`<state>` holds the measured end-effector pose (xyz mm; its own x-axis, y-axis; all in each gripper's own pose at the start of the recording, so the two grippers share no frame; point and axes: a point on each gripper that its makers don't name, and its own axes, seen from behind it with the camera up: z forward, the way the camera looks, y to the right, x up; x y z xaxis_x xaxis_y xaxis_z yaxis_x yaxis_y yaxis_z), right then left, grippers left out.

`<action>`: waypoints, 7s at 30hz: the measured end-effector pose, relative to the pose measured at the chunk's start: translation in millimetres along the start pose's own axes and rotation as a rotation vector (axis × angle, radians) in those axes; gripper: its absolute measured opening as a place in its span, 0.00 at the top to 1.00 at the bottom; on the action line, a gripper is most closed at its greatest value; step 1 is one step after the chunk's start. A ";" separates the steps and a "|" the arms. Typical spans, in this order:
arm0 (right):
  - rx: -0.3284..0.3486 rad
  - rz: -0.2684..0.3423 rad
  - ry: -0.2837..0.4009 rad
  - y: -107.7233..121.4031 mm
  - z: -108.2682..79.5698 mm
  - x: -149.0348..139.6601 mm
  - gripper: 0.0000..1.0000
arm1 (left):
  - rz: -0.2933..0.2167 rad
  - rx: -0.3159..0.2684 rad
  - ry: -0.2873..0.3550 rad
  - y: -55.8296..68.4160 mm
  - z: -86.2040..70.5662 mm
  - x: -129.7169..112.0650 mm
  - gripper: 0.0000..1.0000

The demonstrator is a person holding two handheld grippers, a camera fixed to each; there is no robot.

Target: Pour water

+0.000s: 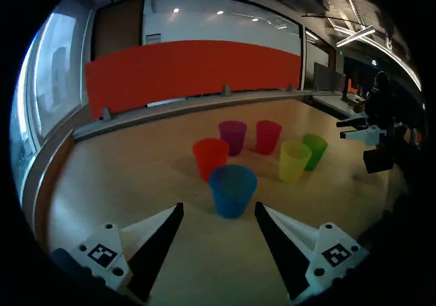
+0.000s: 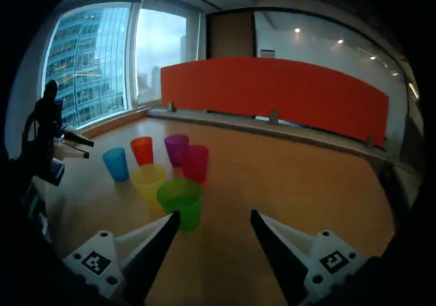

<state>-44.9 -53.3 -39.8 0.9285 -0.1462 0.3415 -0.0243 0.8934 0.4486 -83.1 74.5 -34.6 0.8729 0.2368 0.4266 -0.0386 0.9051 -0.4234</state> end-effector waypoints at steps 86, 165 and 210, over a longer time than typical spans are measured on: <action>-0.507 0.157 0.459 61.9 -55.0 90.6 0.00 | -0.128 0.441 0.538 -72.6 -18.5 46.7 0.03; -0.490 0.117 0.462 74.4 -12.6 41.5 0.00 | -0.115 0.440 0.473 -76.9 -2.1 24.3 0.03; -0.503 0.088 0.398 79.7 0.5 21.8 0.00 | -0.115 0.440 0.473 -76.9 -2.7 24.1 0.03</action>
<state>-26.8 14.5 3.9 0.9997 0.0194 -0.0164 -0.0201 0.9989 -0.0417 -57.8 9.7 6.1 0.9991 0.0403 0.0095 -0.0404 0.9991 0.0132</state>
